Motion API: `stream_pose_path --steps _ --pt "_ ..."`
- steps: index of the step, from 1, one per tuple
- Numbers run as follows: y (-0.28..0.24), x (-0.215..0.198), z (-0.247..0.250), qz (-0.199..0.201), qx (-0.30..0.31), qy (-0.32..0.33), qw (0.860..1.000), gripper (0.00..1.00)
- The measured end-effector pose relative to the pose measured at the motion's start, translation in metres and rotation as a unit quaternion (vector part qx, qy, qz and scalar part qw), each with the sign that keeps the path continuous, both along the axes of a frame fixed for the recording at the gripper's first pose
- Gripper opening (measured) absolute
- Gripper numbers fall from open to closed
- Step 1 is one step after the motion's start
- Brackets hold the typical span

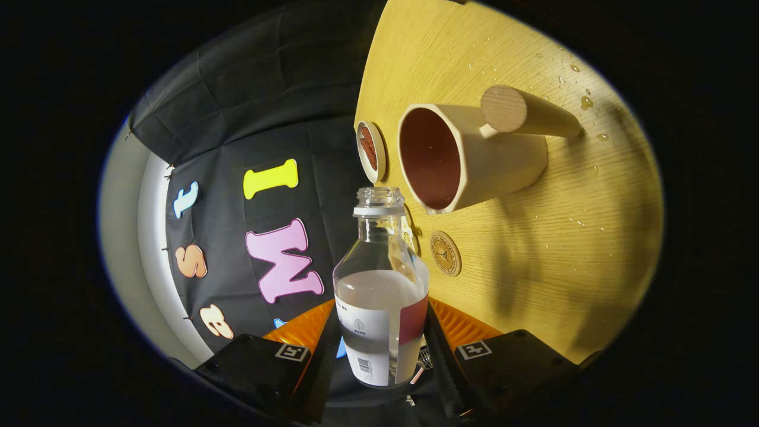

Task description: Take the bottle from table, then pour the juice into the cup, finally place the bottle on the coaster

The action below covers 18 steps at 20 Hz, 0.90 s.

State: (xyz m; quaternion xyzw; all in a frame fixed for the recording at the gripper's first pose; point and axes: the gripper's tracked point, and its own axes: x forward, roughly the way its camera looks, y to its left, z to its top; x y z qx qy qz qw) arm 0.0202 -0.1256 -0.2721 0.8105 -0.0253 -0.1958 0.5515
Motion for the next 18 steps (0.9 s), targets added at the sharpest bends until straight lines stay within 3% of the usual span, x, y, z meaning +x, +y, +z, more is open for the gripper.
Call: stream_pose_path --steps 18 --pt "-0.006 0.003 0.013 -0.038 0.039 -0.036 0.998 0.75"
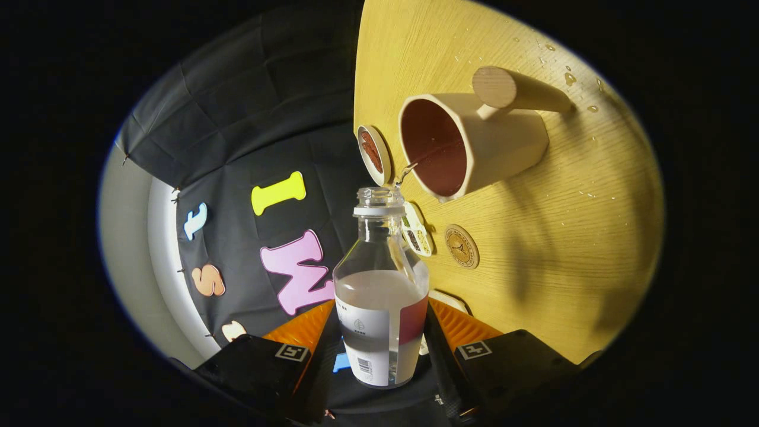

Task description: Take the bottle from table, then pour the juice into the cup, finally place the bottle on the coaster

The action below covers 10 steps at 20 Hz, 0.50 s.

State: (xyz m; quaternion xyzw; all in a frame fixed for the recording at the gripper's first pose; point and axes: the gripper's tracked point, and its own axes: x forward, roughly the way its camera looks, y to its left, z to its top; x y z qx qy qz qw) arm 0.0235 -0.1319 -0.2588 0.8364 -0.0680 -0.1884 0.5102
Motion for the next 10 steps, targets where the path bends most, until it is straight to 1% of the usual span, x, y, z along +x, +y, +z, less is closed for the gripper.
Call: stream_pose_path --steps 7,10 --pt "-0.0081 -0.0055 0.0074 -0.023 0.015 -0.023 0.999 0.76" --pt "-0.0088 -0.0054 0.0033 -0.024 0.027 -0.021 0.999 0.75"
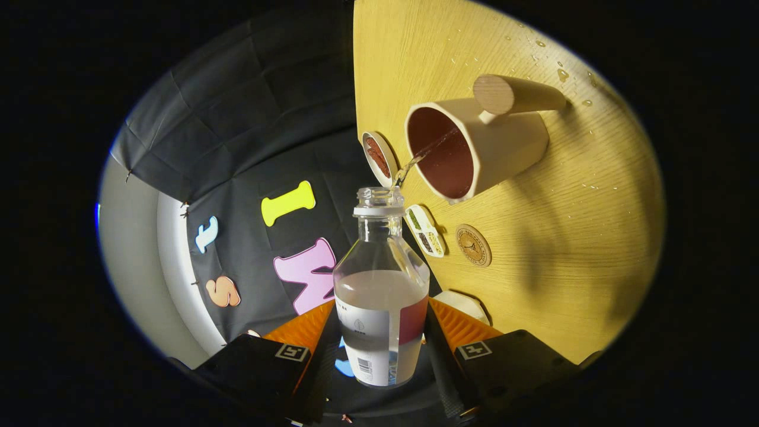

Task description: Take the bottle from table, then pour the juice into the cup, finally place the bottle on the coaster

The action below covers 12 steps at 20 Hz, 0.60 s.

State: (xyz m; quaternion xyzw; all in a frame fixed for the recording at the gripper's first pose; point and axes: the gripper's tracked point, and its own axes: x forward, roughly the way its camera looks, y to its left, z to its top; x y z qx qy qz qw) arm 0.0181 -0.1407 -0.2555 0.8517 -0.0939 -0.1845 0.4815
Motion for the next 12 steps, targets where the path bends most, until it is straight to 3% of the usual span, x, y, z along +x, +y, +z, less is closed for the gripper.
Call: stream_pose_path --steps 6,12 --pt "0.0031 0.0024 -0.006 -0.002 0.031 -0.001 1.0 0.75" --pt "-0.0058 -0.003 -0.0049 -0.038 0.08 -0.013 0.996 0.76"
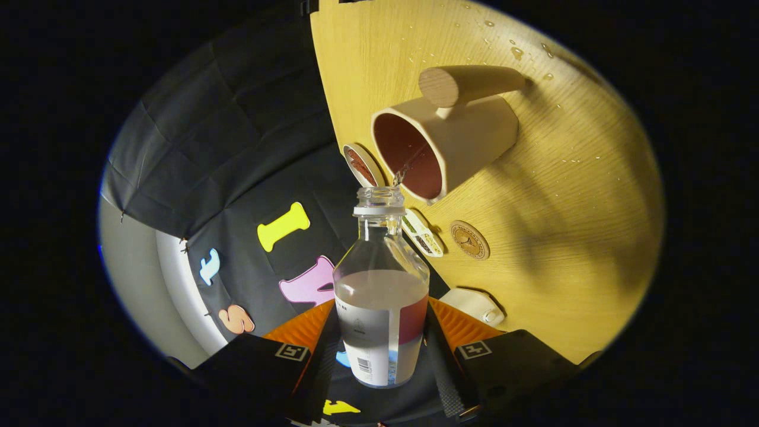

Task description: Take the bottle from table, then pour the juice into the cup, finally place the bottle on the coaster

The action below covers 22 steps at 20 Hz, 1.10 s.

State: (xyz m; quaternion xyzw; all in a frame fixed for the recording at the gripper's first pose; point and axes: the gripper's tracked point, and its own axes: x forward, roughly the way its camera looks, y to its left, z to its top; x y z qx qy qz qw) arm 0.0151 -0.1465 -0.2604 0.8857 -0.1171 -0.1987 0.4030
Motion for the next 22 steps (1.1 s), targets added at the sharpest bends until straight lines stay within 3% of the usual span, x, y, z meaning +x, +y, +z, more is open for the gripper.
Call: stream_pose_path --steps 12,22 --pt "-0.015 0.006 0.013 -0.004 0.057 -0.026 0.998 0.76" --pt "-0.011 0.012 0.018 0.025 0.101 -0.037 0.994 0.76"
